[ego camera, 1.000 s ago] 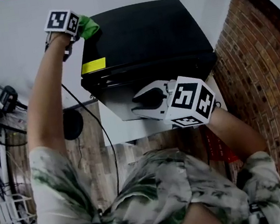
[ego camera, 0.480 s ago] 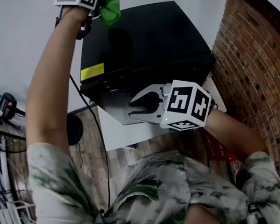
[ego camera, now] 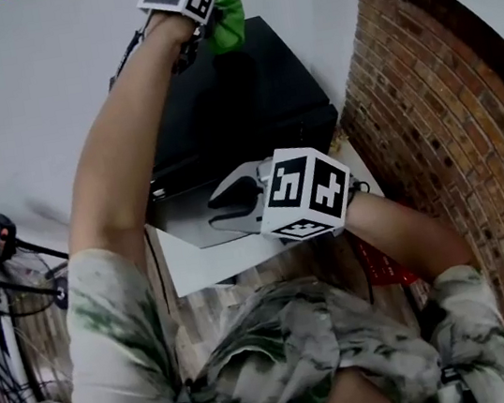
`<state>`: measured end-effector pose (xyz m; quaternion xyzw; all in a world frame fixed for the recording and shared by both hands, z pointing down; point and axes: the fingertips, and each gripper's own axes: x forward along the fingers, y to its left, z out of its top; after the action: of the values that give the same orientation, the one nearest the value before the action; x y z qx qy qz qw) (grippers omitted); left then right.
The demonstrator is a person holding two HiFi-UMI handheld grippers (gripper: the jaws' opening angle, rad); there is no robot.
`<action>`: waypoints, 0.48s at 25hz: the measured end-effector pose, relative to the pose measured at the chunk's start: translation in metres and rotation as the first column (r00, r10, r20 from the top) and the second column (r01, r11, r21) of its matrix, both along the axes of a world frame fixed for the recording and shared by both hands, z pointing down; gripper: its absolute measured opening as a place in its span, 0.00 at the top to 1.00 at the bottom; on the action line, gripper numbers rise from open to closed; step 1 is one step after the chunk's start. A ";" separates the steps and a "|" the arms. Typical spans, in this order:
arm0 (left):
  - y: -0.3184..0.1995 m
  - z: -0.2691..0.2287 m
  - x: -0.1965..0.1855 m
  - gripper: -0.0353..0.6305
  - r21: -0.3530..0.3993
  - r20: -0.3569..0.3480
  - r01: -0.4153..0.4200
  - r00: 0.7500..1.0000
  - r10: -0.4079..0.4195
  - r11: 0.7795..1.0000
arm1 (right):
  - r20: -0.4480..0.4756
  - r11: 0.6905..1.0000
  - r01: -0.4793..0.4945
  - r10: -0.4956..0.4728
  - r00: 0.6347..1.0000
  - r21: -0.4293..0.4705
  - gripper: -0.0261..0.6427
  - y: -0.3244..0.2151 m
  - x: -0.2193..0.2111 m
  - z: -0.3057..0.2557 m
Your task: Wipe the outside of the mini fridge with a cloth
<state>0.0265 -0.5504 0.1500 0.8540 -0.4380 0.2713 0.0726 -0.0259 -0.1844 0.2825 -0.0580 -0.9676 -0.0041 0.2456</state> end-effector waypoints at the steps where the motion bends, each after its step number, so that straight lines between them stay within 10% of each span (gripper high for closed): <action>1: -0.004 0.002 0.011 0.83 -0.005 -0.009 -0.010 1.000 0.010 1.000 | -0.005 1.000 -0.001 0.001 1.000 -0.002 0.79 -0.001 0.003 -0.001; 12: -0.044 0.048 0.061 0.83 -0.079 0.017 -0.024 1.000 0.025 0.997 | -0.067 0.999 0.021 -0.024 0.998 -0.036 0.80 -0.007 0.028 -0.012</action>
<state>0.0873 -0.5949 0.1983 0.8533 -0.4171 0.2968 0.0990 0.0019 -0.1915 0.2707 -0.0734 -0.9581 0.0121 0.2767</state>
